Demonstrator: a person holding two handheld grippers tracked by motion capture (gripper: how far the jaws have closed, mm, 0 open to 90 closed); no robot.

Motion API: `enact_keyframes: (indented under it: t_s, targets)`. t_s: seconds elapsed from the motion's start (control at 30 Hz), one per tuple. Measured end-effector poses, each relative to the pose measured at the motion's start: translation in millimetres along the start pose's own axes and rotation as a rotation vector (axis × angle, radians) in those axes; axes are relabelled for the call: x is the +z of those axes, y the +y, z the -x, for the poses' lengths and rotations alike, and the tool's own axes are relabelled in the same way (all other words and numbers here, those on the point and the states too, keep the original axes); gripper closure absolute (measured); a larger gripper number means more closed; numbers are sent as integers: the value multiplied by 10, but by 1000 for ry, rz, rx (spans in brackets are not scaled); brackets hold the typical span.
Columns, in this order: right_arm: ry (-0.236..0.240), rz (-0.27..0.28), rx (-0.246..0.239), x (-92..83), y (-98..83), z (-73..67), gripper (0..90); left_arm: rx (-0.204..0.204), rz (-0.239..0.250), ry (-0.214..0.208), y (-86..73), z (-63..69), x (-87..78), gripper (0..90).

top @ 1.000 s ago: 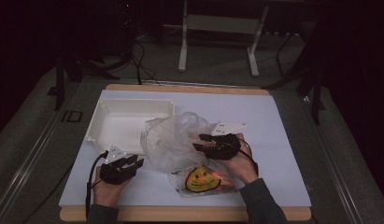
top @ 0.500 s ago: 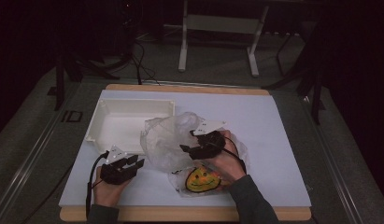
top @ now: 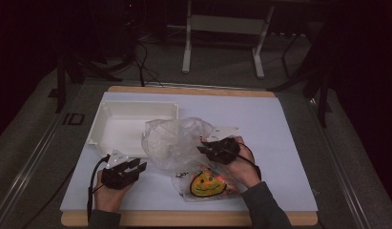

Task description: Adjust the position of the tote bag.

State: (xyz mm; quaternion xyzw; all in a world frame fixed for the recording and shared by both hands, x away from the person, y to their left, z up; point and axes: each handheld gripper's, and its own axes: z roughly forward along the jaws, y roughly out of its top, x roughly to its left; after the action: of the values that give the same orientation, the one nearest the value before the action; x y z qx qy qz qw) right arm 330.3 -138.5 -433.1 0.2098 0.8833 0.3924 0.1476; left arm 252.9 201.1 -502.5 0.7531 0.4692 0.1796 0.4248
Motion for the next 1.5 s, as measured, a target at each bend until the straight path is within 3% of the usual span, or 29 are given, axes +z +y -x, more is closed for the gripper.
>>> enact_keyframes:
  t_s: [0.07,0.17,0.4,0.6,0.67,0.7,1.03,1.23,1.5]
  targets:
    - [-3,24,27,-202,-133,82,794,5,-4,-3,1,17,0,657]
    - [-3,32,48,-338,-254,137,790,8,-3,-5,6,34,-4,658]
    - [-7,17,99,-472,-548,232,784,31,8,-21,47,109,-53,657]
    - [-10,-16,117,-440,-671,263,783,47,16,-38,87,158,-89,655]
    - [-7,-25,123,-411,-696,269,783,23,32,-86,119,167,-120,655]
    - [-7,-25,123,-411,-696,269,783,23,32,-86,119,167,-120,654]
    - [-5,-69,110,-253,-708,253,784,92,59,-153,261,319,-254,608]
    - [-4,-71,107,-225,-697,245,784,123,106,-183,392,422,-315,489]
    - [-3,-73,107,-215,-708,246,783,136,141,-222,468,469,-311,343]
